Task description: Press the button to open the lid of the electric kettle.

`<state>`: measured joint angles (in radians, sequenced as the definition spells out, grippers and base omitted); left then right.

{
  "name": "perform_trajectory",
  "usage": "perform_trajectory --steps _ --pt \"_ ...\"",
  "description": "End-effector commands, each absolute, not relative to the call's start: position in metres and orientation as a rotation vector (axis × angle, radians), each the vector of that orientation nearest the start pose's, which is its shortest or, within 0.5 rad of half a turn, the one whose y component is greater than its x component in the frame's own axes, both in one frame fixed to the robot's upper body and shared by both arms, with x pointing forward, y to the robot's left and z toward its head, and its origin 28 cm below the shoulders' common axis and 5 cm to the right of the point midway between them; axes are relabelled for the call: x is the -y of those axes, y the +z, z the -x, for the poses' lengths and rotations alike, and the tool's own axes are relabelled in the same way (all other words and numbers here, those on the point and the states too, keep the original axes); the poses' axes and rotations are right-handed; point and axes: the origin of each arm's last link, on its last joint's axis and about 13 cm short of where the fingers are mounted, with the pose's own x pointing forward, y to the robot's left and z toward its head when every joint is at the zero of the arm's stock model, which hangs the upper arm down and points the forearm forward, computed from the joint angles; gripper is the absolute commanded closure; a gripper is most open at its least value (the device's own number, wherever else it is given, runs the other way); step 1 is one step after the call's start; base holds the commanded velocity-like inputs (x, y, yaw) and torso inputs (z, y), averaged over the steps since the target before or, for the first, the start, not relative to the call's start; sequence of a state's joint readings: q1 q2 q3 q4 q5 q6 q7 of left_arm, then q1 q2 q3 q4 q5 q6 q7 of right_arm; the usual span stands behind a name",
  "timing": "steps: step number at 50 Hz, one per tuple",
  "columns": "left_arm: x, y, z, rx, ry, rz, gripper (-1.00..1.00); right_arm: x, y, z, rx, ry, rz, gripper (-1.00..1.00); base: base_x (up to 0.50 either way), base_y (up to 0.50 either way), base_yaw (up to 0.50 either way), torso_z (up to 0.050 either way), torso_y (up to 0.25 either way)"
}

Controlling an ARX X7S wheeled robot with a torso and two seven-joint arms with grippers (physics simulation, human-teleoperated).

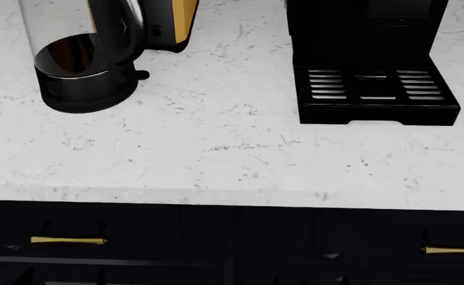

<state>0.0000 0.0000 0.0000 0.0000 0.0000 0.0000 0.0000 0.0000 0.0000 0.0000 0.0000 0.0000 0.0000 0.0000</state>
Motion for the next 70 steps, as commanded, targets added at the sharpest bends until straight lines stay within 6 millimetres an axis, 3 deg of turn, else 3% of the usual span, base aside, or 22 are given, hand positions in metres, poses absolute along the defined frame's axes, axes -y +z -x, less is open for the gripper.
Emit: perform_trajectory --steps 1,34,70 --pt "-0.2055 0.0130 -0.2105 0.000 0.000 0.000 -1.00 0.0989 0.0130 -0.2105 0.000 -0.013 0.000 -1.00 0.00 0.00 0.00 0.000 0.000" --pt "-0.2091 0.0192 -0.2141 -0.029 0.014 0.008 -1.00 0.0972 0.0132 -0.2108 -0.002 0.011 0.036 -1.00 0.00 0.00 0.00 0.000 0.000" --pt "-0.2091 0.0189 -0.2141 -0.026 0.003 -0.001 -1.00 0.0969 0.0126 -0.2106 -0.005 0.010 0.044 -1.00 0.00 0.00 0.00 0.050 0.007"
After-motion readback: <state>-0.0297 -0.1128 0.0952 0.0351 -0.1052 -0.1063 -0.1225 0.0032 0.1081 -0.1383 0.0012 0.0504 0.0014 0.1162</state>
